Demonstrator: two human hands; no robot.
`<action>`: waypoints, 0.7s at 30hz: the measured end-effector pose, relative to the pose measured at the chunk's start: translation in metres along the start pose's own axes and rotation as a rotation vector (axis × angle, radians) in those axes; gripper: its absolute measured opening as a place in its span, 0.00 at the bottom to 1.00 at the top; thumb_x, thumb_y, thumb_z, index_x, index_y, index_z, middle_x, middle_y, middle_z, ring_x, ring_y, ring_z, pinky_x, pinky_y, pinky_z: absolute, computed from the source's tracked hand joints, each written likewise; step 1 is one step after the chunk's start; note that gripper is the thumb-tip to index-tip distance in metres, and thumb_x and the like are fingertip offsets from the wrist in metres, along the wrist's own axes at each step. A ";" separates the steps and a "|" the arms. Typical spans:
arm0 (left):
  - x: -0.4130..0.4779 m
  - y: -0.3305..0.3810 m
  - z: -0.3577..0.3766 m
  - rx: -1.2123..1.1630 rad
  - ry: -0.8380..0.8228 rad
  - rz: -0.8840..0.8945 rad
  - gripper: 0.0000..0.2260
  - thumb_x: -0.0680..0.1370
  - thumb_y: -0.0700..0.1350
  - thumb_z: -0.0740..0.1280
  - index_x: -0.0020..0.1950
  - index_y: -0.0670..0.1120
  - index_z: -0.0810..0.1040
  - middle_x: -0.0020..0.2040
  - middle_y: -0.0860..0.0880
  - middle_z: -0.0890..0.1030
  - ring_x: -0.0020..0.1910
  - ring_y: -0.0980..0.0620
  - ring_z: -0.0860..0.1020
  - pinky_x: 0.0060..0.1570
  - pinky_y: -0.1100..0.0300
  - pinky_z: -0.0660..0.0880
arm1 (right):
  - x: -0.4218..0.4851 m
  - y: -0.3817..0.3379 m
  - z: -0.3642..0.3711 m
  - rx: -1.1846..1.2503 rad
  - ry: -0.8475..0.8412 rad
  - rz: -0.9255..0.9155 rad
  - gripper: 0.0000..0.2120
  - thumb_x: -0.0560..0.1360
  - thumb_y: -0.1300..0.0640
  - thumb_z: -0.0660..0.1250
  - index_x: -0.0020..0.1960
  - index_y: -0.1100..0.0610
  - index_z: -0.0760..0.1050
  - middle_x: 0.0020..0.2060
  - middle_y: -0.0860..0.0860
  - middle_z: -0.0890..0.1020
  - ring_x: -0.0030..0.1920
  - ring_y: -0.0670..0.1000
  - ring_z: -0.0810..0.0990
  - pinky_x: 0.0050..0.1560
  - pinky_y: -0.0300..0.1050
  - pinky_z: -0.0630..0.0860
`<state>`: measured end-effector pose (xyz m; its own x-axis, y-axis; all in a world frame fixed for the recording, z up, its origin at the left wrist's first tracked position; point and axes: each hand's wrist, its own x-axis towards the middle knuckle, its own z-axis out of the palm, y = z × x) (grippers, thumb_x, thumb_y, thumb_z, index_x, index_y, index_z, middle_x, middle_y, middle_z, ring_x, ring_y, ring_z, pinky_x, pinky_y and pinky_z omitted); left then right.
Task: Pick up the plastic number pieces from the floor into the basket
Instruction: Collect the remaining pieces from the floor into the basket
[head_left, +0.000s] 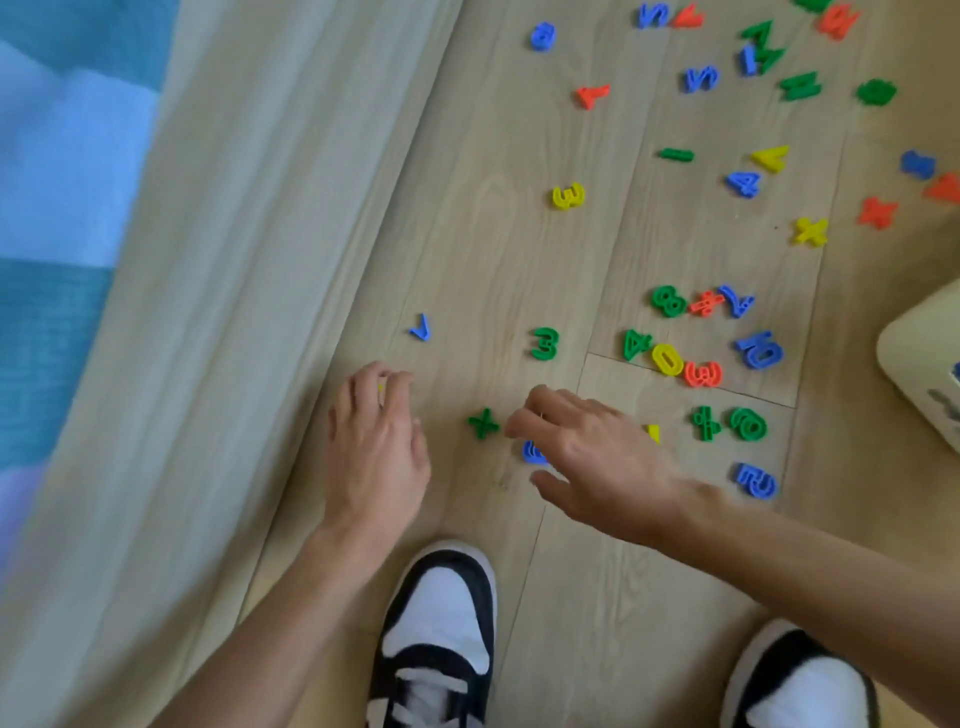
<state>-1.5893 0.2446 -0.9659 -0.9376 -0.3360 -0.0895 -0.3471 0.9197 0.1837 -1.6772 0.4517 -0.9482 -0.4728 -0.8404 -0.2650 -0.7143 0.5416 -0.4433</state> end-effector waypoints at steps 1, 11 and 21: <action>-0.003 -0.007 0.003 0.006 -0.006 -0.040 0.17 0.72 0.38 0.66 0.61 0.43 0.73 0.62 0.42 0.72 0.57 0.40 0.71 0.55 0.47 0.71 | 0.002 -0.006 0.005 -0.083 -0.017 -0.038 0.20 0.71 0.59 0.70 0.62 0.54 0.73 0.54 0.52 0.75 0.50 0.55 0.77 0.43 0.49 0.75; 0.020 -0.026 0.014 -0.033 0.030 -0.044 0.17 0.72 0.36 0.68 0.61 0.40 0.74 0.54 0.39 0.74 0.52 0.37 0.71 0.56 0.44 0.70 | 0.000 0.007 0.023 -0.233 0.031 -0.109 0.24 0.69 0.68 0.67 0.63 0.57 0.71 0.53 0.56 0.75 0.47 0.56 0.75 0.38 0.51 0.74; 0.070 -0.010 0.011 -0.156 0.112 0.132 0.16 0.75 0.40 0.66 0.63 0.44 0.72 0.52 0.43 0.76 0.53 0.40 0.73 0.56 0.45 0.71 | 0.023 0.009 0.023 -0.142 0.195 -0.036 0.16 0.63 0.62 0.72 0.50 0.56 0.76 0.40 0.52 0.76 0.38 0.55 0.75 0.36 0.49 0.72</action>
<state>-1.6514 0.2138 -0.9851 -0.9684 -0.2438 0.0531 -0.2125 0.9174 0.3365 -1.6825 0.4374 -0.9783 -0.5265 -0.8469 -0.0751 -0.7913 0.5204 -0.3211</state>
